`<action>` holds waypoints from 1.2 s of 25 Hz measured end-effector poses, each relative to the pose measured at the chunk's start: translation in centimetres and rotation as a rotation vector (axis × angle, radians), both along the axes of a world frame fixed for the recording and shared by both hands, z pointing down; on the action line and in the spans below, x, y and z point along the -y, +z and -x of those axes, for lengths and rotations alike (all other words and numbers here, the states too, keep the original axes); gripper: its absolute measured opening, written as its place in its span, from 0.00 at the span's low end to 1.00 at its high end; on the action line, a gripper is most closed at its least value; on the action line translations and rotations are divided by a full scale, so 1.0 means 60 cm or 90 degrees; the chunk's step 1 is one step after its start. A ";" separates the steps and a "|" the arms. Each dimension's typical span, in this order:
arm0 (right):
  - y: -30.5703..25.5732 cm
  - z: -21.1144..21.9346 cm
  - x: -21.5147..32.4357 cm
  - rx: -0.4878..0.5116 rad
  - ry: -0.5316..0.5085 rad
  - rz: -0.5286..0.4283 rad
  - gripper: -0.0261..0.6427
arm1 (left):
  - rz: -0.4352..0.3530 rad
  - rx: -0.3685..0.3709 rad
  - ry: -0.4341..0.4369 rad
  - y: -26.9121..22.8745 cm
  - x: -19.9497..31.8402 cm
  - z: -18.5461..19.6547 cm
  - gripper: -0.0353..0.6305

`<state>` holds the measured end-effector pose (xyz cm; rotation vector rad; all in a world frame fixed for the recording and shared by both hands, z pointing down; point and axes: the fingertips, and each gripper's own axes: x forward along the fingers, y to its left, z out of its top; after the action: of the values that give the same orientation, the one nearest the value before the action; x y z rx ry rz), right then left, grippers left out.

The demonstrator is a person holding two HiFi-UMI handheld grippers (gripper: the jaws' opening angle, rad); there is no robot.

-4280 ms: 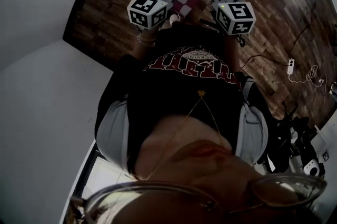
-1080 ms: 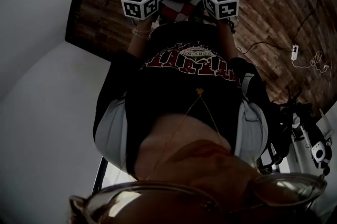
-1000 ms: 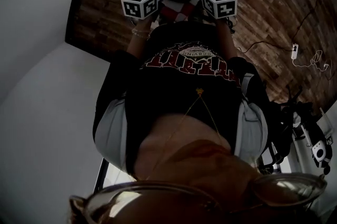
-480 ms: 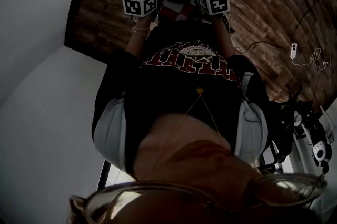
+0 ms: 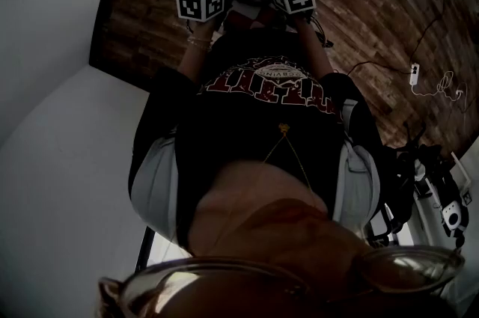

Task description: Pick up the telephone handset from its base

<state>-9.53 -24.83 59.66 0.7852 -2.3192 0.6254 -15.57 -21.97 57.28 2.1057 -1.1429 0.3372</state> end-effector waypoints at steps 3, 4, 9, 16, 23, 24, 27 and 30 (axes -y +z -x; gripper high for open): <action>0.015 -0.003 -0.002 -0.023 0.002 0.012 0.07 | 0.008 0.002 -0.001 0.005 -0.004 0.002 0.07; 0.020 -0.005 -0.002 -0.032 0.005 0.016 0.07 | 0.010 0.003 -0.003 0.007 -0.004 0.002 0.07; 0.041 -0.006 0.002 -0.055 0.014 0.019 0.07 | 0.023 0.010 -0.003 0.016 -0.005 0.005 0.07; 0.058 -0.012 0.000 -0.081 0.016 0.022 0.07 | 0.029 0.009 -0.003 0.025 -0.001 0.013 0.07; 0.053 -0.015 0.013 -0.079 0.031 0.022 0.07 | 0.034 -0.005 -0.004 0.030 0.021 0.028 0.07; 0.051 -0.010 0.007 -0.079 0.031 0.021 0.07 | 0.035 -0.010 -0.004 0.032 0.016 0.035 0.07; 0.054 0.020 -0.037 -0.088 0.029 0.013 0.07 | 0.035 -0.021 0.000 0.045 -0.026 0.071 0.07; 0.059 0.036 -0.062 -0.090 0.033 0.005 0.07 | 0.038 -0.035 0.007 0.058 -0.050 0.087 0.07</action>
<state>-11.71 -21.13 63.19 0.8593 -2.1738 0.5820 -20.79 -18.96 60.74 2.0564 -1.0771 0.3129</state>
